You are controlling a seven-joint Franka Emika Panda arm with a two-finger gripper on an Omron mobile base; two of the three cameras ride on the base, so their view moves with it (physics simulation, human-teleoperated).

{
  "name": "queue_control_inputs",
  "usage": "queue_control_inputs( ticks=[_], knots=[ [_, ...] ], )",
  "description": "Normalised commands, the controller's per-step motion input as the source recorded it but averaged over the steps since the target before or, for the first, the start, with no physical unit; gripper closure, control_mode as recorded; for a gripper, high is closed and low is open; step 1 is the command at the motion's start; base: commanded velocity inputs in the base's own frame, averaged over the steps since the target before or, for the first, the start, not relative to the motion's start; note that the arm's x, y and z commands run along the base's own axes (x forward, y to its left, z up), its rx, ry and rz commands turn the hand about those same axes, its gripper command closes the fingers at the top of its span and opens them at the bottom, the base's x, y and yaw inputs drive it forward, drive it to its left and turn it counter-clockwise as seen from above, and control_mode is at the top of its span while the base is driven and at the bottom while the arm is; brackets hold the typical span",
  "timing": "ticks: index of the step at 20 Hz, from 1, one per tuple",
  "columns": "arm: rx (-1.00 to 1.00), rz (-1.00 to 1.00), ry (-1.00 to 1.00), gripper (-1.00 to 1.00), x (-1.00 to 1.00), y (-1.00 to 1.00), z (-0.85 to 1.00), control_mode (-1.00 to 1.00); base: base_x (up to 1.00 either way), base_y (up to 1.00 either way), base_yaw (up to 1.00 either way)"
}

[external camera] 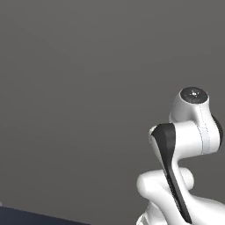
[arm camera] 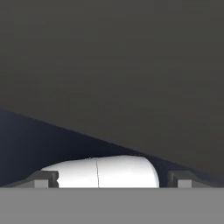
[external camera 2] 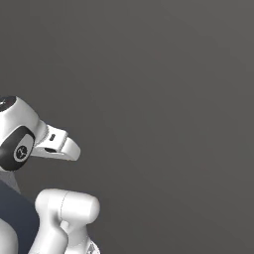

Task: Place the cold items (apple and corn) from the fridge in one tupperware on the dining counter. Place the warm items (hot dog and kebab skewer) in the stove area in another tupperware.

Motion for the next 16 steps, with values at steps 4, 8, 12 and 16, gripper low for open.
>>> queue_control_inputs(
  ticks=[4,8,12,16],
  knots=[
    [0.00,0.00,0.00,-1.00,0.00,0.00,0.00,1.00,0.85,1.00,-0.17],
    [0.00,0.00,0.00,-1.00,0.00,0.00,0.00,1.00,0.95,1.00,-0.06],
    [0.00,0.00,0.00,-1.00,0.00,0.00,0.00,1.00,1.00,0.89,0.04],
    [0.00,0.00,0.00,-1.00,0.00,0.00,0.00,1.00,1.00,0.46,0.22]
  ],
)
